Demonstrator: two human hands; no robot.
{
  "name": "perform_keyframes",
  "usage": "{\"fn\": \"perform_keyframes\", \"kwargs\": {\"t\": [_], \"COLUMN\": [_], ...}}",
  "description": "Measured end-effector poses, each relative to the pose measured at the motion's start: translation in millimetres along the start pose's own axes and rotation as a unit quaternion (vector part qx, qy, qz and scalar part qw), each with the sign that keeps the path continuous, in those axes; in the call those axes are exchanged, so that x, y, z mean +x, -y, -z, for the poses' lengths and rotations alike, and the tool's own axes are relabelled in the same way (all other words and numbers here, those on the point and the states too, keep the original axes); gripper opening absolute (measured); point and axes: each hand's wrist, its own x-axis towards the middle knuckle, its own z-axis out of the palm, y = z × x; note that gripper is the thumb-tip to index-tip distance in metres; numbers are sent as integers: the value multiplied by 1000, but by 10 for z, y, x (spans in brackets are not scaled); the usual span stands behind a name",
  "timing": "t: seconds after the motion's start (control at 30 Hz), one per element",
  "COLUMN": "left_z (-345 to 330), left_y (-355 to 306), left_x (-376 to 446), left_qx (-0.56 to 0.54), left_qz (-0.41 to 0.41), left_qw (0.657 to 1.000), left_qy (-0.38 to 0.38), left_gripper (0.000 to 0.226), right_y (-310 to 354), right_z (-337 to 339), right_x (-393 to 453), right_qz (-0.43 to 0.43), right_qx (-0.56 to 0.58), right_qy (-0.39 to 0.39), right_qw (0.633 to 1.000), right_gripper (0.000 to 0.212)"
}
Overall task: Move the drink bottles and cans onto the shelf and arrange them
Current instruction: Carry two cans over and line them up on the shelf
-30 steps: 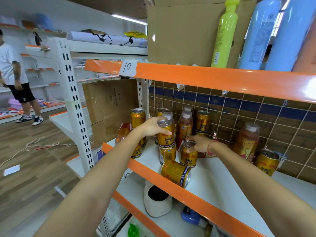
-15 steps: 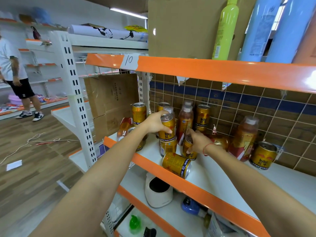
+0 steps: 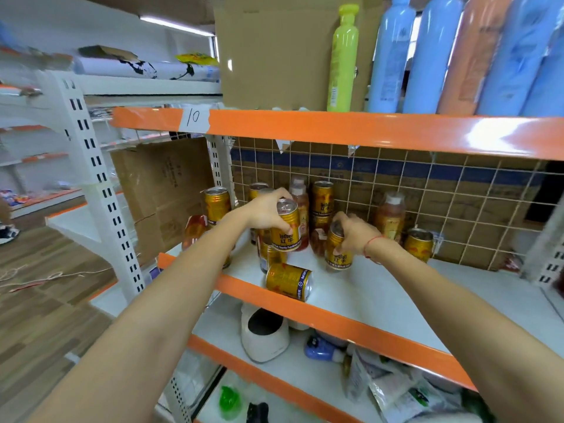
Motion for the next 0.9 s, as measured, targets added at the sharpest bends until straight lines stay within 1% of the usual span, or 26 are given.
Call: {"fn": "perform_keyframes", "kwargs": {"t": [0.1,0.23,0.33,0.4,0.53,0.63,0.9], "left_z": [-116,-325,-459,-535,-709,-866,-1465], "left_y": [-117,-307,-505,-671,-999,-1289,-2145], "left_x": [-28,-79,-115,-138,-176,-223,-508], "left_qx": [11,7,15,20,24,19,6], "left_qz": [-16,-34,-49,-65,-78,-86,-123], "left_qw": [1000,999,998,997,994,993,986], "left_qy": [7,20,36,47,70,84,115], "left_gripper": [80,77,76,76,75,72,70], "right_y": [-164,-360,-485,-569,-776,-959,-1575], "right_z": [63,166,254,318,447,550,729], "right_x": [-220,-522,-745,-901,-1227,-1525,-2611], "right_qz": [-25,-51,-69,-73,-89,-107,-175], "right_qx": [0,-7,-13,-20,-35,-34,-17], "right_qy": [-7,-8,-11,-14,-16,-17,-20], "right_qw": [1000,999,998,997,995,994,984], "right_gripper": [73,68,75,79,71,71,72]}}
